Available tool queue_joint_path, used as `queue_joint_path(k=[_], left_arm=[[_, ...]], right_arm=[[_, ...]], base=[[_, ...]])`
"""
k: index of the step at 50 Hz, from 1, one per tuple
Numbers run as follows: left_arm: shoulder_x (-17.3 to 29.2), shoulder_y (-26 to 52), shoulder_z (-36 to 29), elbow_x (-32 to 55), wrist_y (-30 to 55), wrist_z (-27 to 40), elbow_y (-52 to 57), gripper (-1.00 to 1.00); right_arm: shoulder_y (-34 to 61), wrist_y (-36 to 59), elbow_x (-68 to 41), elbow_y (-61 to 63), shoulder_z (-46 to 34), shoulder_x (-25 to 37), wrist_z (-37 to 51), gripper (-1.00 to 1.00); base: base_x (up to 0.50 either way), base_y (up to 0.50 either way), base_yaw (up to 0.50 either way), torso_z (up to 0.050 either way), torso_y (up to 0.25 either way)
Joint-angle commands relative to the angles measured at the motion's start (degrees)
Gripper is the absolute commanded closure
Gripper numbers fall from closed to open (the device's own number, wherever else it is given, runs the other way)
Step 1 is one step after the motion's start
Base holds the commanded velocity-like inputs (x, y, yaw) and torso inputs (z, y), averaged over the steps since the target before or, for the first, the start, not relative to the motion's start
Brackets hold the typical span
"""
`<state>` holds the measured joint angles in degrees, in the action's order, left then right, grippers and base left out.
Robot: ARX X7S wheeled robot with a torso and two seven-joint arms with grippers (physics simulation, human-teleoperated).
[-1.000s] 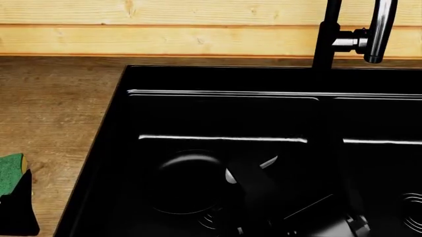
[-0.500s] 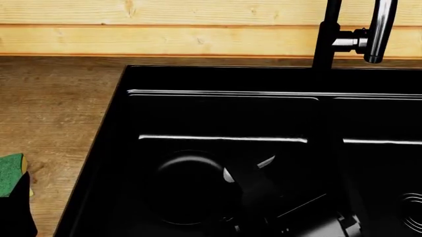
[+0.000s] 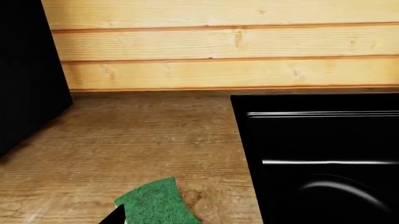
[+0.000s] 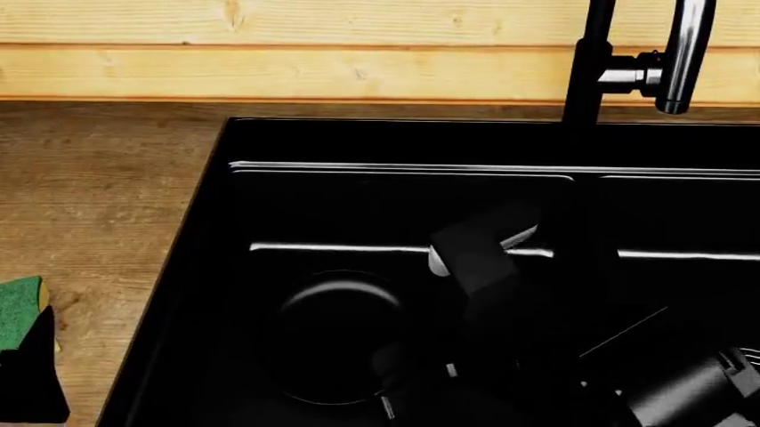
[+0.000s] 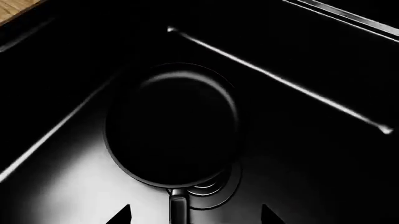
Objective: Pick the pan and sponge and place them into the sink. Then turn on the water.
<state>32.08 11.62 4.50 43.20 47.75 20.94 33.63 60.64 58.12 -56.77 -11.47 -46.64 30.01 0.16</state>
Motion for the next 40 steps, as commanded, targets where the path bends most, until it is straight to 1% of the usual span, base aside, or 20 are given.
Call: queue_joint_path(k=[1,5,7,8,9,13,14,15,17,18,21,22,23,24,25,29,30,32,36,40], left_arm=[[-0.1,2.3,0.8,2.6,4.7,3.8,1.2,-1.00],[-0.2,3.2,1.2,4.9,8.5,6.3,2.0,-1.00],[-1.5,5.8,0.4,5.3,12.2,10.9,2.7,-1.00],[-2.1,7.5,0.4,6.2,15.8,14.0,2.0,-1.00],[-2.4,7.3,0.3,5.5,14.1,13.5,2.6,-1.00],[-3.0,7.3,3.6,8.8,16.7,15.9,3.6,-1.00],[-3.3,7.3,2.6,7.7,16.2,16.2,3.6,-1.00],[-4.9,7.5,3.6,8.7,16.5,17.5,3.1,-1.00],[-6.0,7.4,2.5,8.9,17.3,18.6,3.7,-1.00],[-6.4,8.4,1.3,8.2,19.6,21.6,4.0,-1.00],[-7.6,8.5,1.2,8.0,18.5,21.4,3.0,-1.00],[-10.1,9.3,3.1,9.5,19.3,23.0,0.0,-1.00],[-9.3,9.3,2.1,8.3,19.5,23.1,-0.8,-1.00],[-10.9,9.1,4.6,9.9,19.0,23.3,-2.6,-1.00],[-11.6,9.4,6.0,12.0,21.0,24.2,-3.7,-1.00],[-10.8,10.1,1.9,7.3,19.2,25.0,-3.7,-1.00],[-11.6,10.2,3.0,8.0,18.8,25.0,-4.3,-1.00],[-11.2,10.5,2.7,7.6,18.7,24.9,-4.6,-1.00],[-11.5,11.3,0.5,5.5,17.3,24.5,-6.6,-1.00],[-11.7,12.5,0.0,5.3,17.3,24.7,-7.5,-1.00]], right_arm=[[0.4,6.8,-9.6,16.1,8.4,7.3,10.9,-1.00],[-0.4,7.5,-12.8,20.0,11.3,8.9,14.7,-1.00],[-1.2,7.4,-13.3,20.9,11.6,9.2,15.5,-1.00],[-0.4,9.2,-12.0,21.1,9.5,9.4,15.6,-1.00],[-1.0,8.0,-12.6,20.8,10.5,9.1,15.6,-1.00],[-0.4,7.9,-12.4,20.4,10.5,8.8,15.4,-1.00],[-0.3,7.9,-12.4,20.4,10.5,8.8,15.5,-1.00],[-0.2,7.9,-12.4,20.4,10.5,8.7,15.5,-1.00],[0.0,8.1,-12.4,20.7,10.3,8.7,15.5,-1.00],[0.0,8.1,-12.4,20.7,10.3,8.7,15.7,-1.00],[0.0,8.3,-12.8,21.0,10.4,8.7,16.0,-1.00],[-0.2,8.2,-13.0,21.2,10.5,8.7,16.0,-1.00],[-0.3,8.2,-13.3,21.3,10.6,8.8,16.0,-1.00],[-0.7,7.8,-13.2,21.4,10.8,8.8,16.2,-1.00],[-0.9,7.7,-13.1,21.4,10.7,8.8,16.1,-1.00],[-1.3,7.3,-13.1,21.5,10.7,9.0,16.1,-1.00],[-1.4,7.2,-13.1,21.4,10.8,9.0,16.2,-1.00],[-1.5,7.0,-13.0,21.3,10.7,9.0,16.1,-1.00],[-1.8,6.5,-12.4,21.2,10.3,8.7,15.7,-1.00],[-1.9,6.1,-12.1,20.6,10.0,8.5,15.2,-1.00]], base=[[0.00,0.00,0.00,0.000,0.000],[0.00,0.00,0.00,0.000,0.000],[0.00,0.00,0.00,0.000,0.000],[0.00,0.00,0.00,0.000,0.000],[0.00,0.00,0.00,0.000,0.000],[0.00,0.00,0.00,0.000,0.000],[0.00,0.00,0.00,0.000,0.000],[0.00,0.00,0.00,0.000,0.000],[0.00,0.00,0.00,0.000,0.000],[0.00,0.00,0.00,0.000,0.000],[0.00,0.00,0.00,0.000,0.000],[0.00,0.00,0.00,0.000,0.000],[0.00,0.00,0.00,0.000,0.000],[0.00,0.00,0.00,0.000,0.000],[0.00,0.00,0.00,0.000,0.000],[0.00,0.00,0.00,0.000,0.000],[0.00,0.00,0.00,0.000,0.000],[0.00,0.00,0.00,0.000,0.000],[0.00,0.00,0.00,0.000,0.000],[0.00,0.00,0.00,0.000,0.000]])
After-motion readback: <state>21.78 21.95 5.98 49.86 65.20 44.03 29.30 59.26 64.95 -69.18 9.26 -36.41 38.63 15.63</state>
